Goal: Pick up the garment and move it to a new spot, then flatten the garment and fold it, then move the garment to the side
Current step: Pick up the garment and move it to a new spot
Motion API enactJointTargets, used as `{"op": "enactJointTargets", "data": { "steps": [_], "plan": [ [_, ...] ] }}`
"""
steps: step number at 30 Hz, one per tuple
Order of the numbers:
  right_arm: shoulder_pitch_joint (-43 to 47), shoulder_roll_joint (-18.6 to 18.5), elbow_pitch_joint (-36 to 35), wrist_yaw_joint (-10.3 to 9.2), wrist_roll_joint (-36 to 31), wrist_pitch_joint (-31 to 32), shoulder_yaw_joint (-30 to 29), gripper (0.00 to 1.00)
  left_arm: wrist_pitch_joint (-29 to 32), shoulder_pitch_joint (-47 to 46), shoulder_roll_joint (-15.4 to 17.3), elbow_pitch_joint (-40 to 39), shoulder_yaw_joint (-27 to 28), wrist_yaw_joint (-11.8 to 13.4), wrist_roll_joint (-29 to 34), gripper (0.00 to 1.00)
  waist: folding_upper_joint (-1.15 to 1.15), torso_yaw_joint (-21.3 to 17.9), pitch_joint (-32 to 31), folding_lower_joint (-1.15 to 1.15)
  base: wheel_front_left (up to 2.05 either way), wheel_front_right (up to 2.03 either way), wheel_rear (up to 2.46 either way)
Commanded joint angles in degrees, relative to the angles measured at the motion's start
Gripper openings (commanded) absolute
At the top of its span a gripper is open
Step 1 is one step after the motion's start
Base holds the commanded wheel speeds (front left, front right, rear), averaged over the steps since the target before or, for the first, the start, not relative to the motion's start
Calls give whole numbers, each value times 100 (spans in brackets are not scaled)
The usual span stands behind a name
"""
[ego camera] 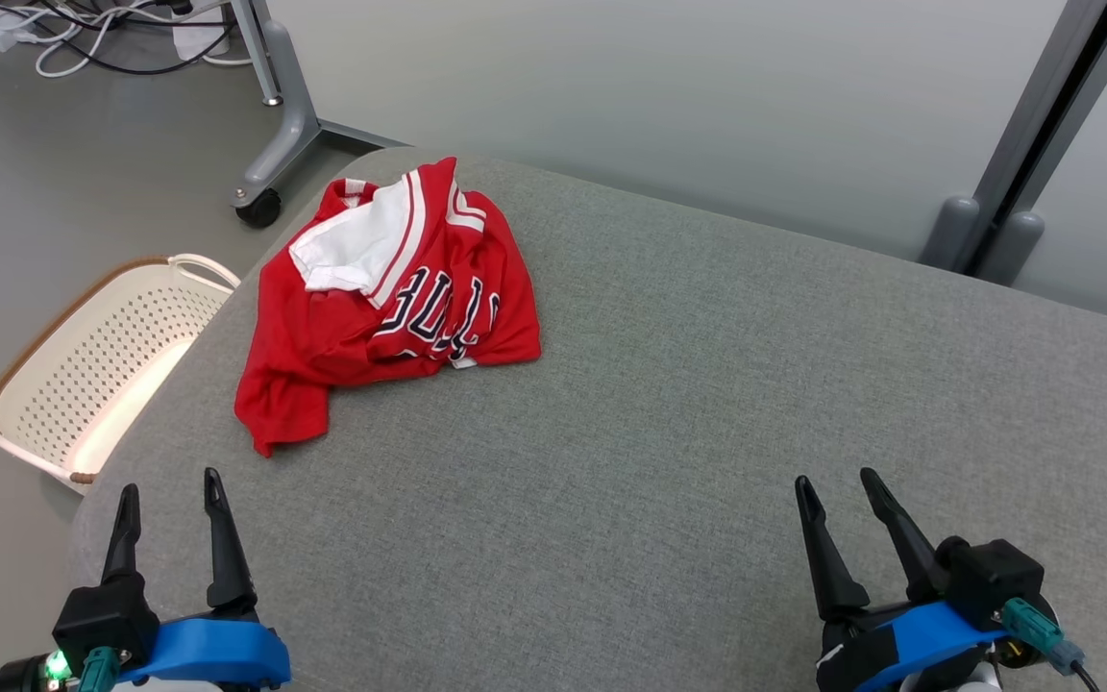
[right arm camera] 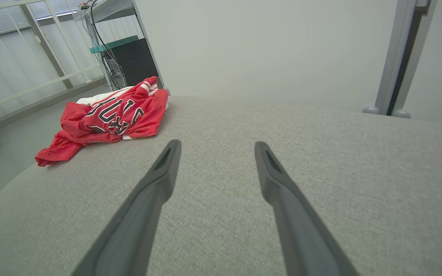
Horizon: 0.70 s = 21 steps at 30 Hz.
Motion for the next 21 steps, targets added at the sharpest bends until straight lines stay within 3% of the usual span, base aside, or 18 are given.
{"op": "enactJointTargets", "data": {
  "steps": [1, 11, 21],
  "plan": [
    [-87, -28, -10, 3, -31, -22, 20, 100, -16, -39, -2, -19, 40, 9, -8, 100, 0, -25, 15, 0, 0, 0, 0],
    [-207, -29, -115, 3, -183, -22, -4, 100, -16, -580, 94, 47, 235, -81, -59, 100, 0, -340, 320, 0, 0, 0, 0],
    [-659, -28, -428, 3, -555, -23, -13, 100, -15, -1802, 595, 312, 730, -229, -211, 100, 0, -1143, 1056, 0, 0, 0, 0]
  ]
}}
